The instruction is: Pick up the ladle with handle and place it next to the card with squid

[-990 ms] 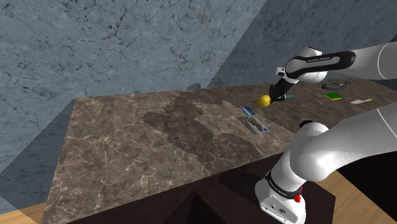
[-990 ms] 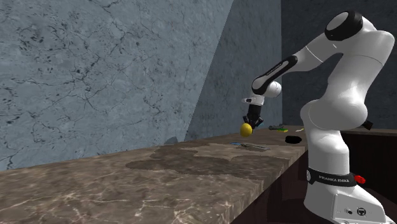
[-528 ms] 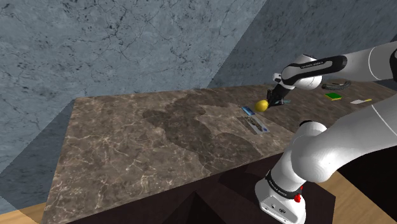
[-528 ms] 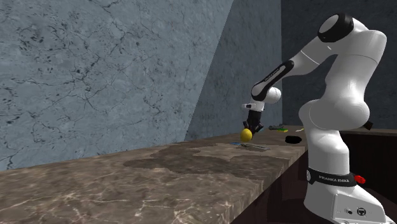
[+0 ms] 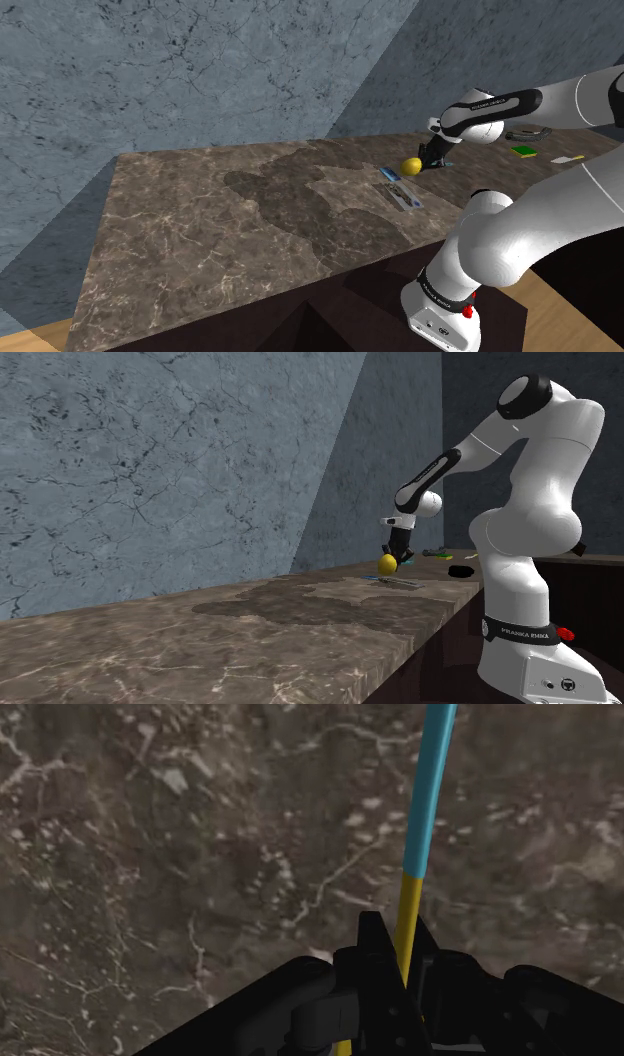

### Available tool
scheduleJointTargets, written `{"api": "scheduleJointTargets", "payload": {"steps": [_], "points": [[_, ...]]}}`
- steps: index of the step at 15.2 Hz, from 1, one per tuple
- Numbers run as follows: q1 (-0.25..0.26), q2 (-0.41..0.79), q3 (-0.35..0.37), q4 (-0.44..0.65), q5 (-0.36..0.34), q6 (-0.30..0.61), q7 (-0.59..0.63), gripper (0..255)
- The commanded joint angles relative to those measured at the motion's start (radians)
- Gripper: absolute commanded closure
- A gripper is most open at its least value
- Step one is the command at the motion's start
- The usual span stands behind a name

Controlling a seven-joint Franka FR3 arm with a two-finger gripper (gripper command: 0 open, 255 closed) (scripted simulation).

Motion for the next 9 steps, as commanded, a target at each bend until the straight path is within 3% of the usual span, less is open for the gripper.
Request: {"api": "scheduleJointTargets", "payload": {"steps": [1,2,7,9], "points": [[0.0,0.0,0.0,0.0,0.0,0.0,0.0,255],[0.0,0.0,0.0,0.0,0.0,0.0,0.0,0],[0.0,0.0,0.0,0.0,0.0,0.0,0.0,0],[-0.071,-0.055,0.084,0.022,-0.018,-0.084,0.017,0]]}}
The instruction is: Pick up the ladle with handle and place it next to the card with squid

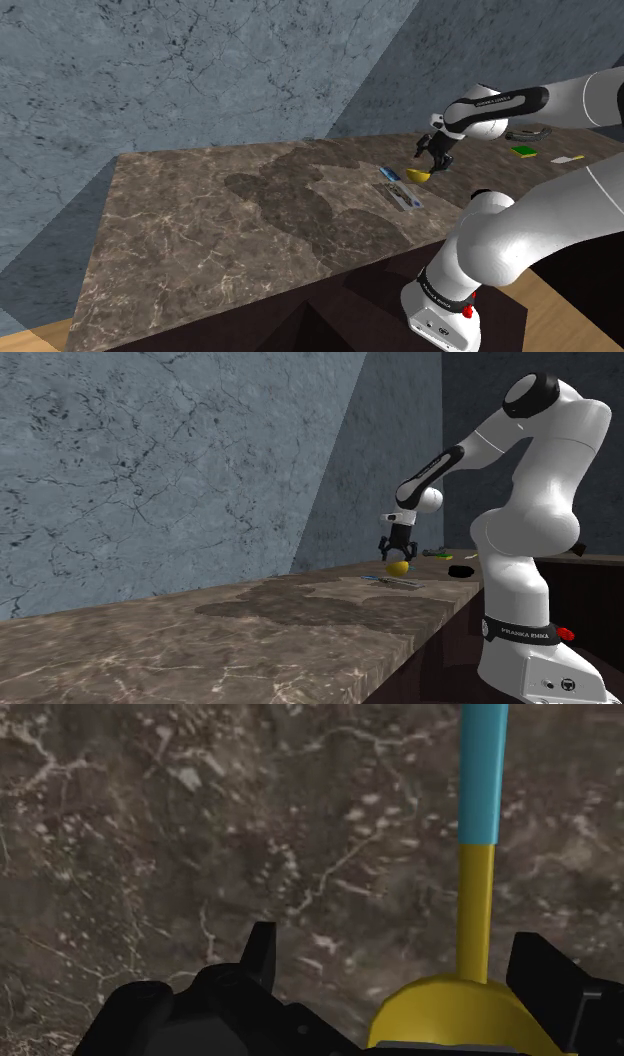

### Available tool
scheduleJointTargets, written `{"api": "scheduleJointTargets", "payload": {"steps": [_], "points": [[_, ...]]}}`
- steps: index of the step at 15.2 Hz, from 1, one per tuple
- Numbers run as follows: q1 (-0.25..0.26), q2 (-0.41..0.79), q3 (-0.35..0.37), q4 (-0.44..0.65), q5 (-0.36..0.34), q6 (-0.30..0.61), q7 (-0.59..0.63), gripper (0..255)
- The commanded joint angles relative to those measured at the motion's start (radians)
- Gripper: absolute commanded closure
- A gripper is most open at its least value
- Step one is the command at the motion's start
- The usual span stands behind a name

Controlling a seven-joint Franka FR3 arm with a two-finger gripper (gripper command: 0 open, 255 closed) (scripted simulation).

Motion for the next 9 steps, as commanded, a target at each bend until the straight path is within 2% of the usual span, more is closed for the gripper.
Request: {"api": "scheduleJointTargets", "payload": {"steps": [1,2,9], "points": [[-0.058,-0.049,0.071,0.02,-0.013,-0.076,0.013,0],[-0.076,-0.067,0.096,0.031,-0.016,-0.108,0.017,0],[-0.076,-0.068,0.096,0.031,-0.016,-0.109,0.017,0]]}}
